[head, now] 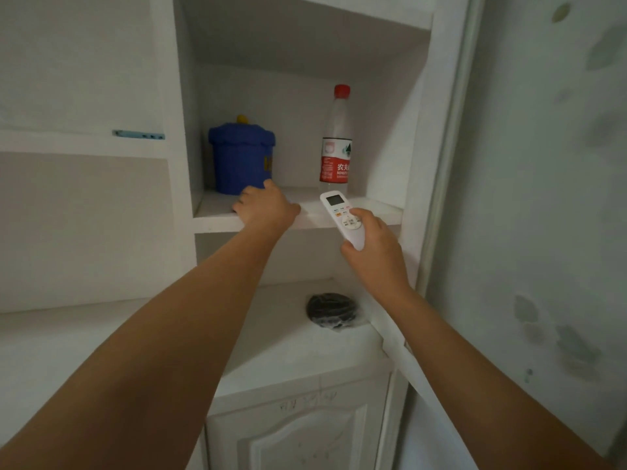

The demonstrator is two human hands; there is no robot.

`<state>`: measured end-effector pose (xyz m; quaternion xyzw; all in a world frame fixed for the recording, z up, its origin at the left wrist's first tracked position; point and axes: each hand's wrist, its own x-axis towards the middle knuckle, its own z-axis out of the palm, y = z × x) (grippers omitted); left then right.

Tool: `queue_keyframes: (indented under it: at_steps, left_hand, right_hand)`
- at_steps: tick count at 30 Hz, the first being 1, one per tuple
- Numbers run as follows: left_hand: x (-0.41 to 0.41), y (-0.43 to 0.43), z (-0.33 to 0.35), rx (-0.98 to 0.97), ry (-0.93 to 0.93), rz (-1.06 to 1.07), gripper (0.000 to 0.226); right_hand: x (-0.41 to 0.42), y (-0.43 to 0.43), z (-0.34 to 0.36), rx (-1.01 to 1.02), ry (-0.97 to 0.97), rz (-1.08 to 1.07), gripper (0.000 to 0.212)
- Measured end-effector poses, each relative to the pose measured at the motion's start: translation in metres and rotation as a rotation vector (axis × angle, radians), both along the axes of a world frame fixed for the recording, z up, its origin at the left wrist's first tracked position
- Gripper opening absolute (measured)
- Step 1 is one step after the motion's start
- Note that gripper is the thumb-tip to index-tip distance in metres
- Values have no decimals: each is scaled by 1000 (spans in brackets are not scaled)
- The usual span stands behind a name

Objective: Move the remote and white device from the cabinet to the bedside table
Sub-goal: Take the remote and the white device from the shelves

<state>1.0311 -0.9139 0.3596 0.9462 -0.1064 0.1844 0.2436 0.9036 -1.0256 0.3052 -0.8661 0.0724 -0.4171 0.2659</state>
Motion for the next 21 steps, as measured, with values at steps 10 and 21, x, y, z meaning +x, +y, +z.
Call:
queue_keyframes:
  at_steps: [10, 21]
  left_hand:
    - [8, -5, -5, -142, -114, 40, 51]
    - [-22, 11, -21, -481, -467, -185, 64]
  right_hand:
    - [9, -5, -4, 6, -13, 4, 55]
    - [2, 5, -11, 49, -109, -4, 55]
